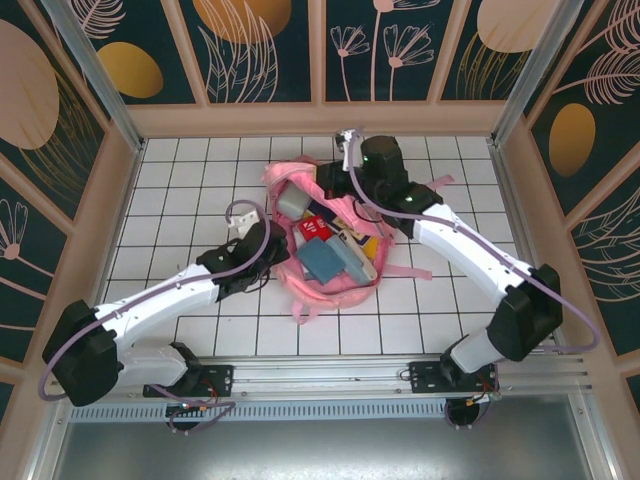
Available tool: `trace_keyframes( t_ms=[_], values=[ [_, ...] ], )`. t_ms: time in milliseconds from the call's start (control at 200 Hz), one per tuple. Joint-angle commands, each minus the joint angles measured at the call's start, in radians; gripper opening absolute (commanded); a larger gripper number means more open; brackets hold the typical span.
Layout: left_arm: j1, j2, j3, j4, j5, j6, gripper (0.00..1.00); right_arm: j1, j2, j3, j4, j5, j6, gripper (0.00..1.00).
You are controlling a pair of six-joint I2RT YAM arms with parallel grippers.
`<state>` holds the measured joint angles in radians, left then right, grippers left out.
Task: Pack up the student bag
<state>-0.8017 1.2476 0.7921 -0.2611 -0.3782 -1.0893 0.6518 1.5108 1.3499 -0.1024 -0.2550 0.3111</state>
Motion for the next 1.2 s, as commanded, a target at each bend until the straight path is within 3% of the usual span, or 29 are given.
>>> trace_keyframes(
  t_ms=[0, 255, 495, 551, 661, 761, 981, 1076, 1191],
  values=[
    [-0.055, -0.031, -0.034, 0.169, -0.001, -0.099, 0.00, 0.008, 0.052, 0.090, 0.045, 0.022, -0.031, 0.00],
    [-0.233, 0.180, 0.024, 0.300, -0.083, -0.204, 0.00, 0.010, 0.033, 0.065, 0.009, 0.123, -0.079, 0.00],
    [-0.270, 0.334, 0.143, 0.353, -0.041, -0.155, 0.00, -0.045, -0.157, -0.217, 0.046, 0.207, -0.044, 0.00],
    [-0.271, 0.364, 0.168, 0.354, -0.013, -0.138, 0.08, -0.062, -0.209, -0.290, 0.052, 0.229, -0.038, 0.00],
    [-0.269, 0.369, 0.199, 0.308, -0.012, -0.097, 0.46, -0.098, -0.304, -0.413, 0.040, 0.291, -0.016, 0.00],
    [-0.270, 0.297, 0.187, 0.236, -0.085, -0.063, 0.60, -0.145, -0.368, -0.495, 0.026, 0.346, 0.013, 0.01],
    [-0.244, 0.130, 0.060, 0.212, -0.189, 0.171, 0.60, -0.210, -0.411, -0.563, 0.044, 0.310, 0.039, 0.01],
    [-0.205, 0.086, -0.025, 0.302, -0.186, 0.336, 0.58, -0.211, -0.409, -0.554, 0.056, 0.288, 0.043, 0.01],
    [-0.121, 0.045, -0.142, 0.426, -0.137, 0.437, 0.56, -0.211, -0.396, -0.519, 0.058, 0.240, 0.048, 0.01]
  ],
)
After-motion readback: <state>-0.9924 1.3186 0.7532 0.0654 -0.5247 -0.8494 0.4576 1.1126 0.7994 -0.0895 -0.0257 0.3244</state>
